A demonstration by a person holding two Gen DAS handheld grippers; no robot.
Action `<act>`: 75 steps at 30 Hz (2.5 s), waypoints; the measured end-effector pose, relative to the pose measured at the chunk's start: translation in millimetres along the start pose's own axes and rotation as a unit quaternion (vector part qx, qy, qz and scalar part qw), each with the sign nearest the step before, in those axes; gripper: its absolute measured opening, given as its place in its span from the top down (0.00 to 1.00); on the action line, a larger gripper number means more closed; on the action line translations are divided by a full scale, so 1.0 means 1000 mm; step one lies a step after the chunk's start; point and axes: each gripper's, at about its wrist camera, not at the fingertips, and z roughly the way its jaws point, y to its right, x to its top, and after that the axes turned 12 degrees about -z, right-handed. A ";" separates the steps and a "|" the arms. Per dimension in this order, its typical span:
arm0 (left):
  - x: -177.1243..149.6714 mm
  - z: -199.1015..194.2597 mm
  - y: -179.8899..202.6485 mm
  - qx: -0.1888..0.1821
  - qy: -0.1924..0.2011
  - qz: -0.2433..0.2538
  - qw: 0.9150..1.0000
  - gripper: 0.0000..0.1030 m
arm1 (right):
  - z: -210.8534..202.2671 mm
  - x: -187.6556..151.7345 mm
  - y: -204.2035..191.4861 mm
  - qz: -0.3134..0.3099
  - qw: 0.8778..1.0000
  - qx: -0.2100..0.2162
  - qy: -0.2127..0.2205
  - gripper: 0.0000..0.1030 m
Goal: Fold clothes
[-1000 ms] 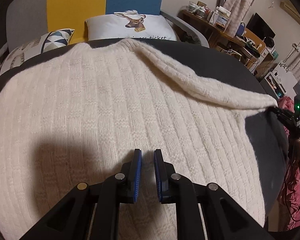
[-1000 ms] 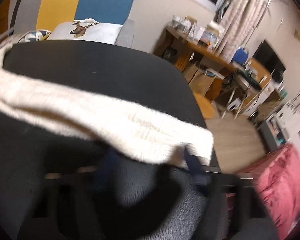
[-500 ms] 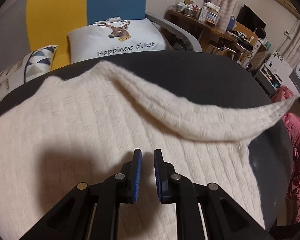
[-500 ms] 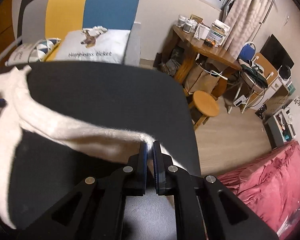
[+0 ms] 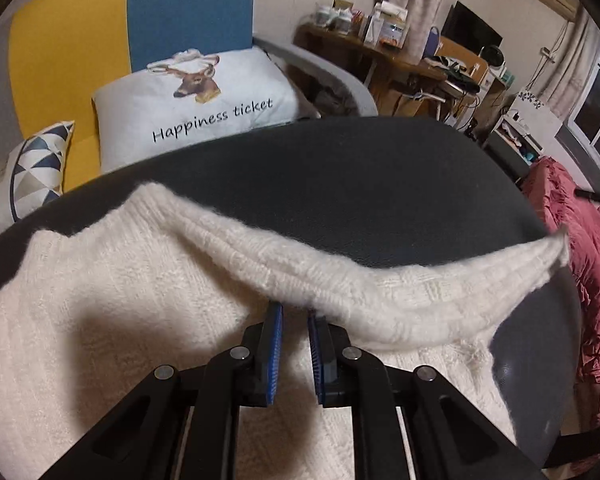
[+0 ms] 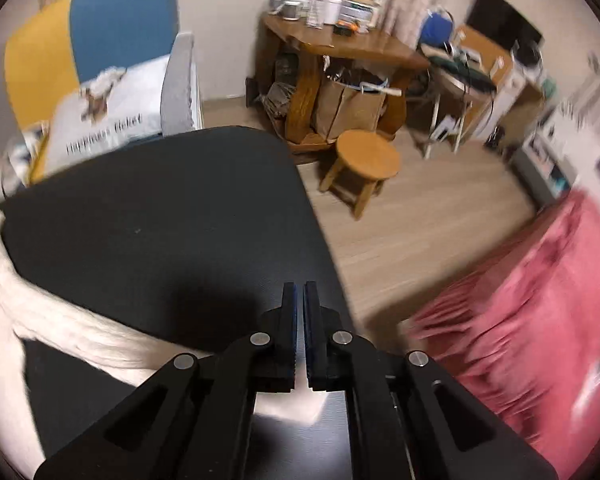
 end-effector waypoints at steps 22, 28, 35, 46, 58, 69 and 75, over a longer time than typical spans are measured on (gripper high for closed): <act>0.043 -0.010 -0.049 -0.011 0.006 -0.148 0.989 0.88 | 0.052 -0.097 -0.030 0.045 0.997 0.019 -0.064 0.93; 0.016 -0.033 -0.071 0.039 0.017 -0.103 0.994 0.88 | 0.040 -0.092 -0.045 0.014 0.994 -0.046 -0.094 0.92; 0.021 -0.026 -0.079 0.044 0.040 -0.106 0.993 0.88 | 0.009 -0.001 -0.186 -0.113 0.986 0.108 0.054 0.92; 0.039 0.031 -0.033 0.065 0.005 0.008 0.998 0.87 | 0.072 0.065 -0.340 -0.137 0.959 0.243 0.043 0.96; 0.058 0.062 0.034 0.024 -0.012 0.029 0.999 0.90 | 0.066 0.034 -0.307 -0.042 0.973 0.216 0.063 0.95; 0.062 0.071 0.080 0.020 0.002 0.037 0.999 0.90 | 0.075 -0.017 -0.274 0.008 0.981 0.188 0.054 0.99; 0.027 0.012 0.077 -0.032 0.047 0.062 0.996 0.90 | 0.043 -0.031 -0.216 0.019 0.981 0.179 0.075 0.95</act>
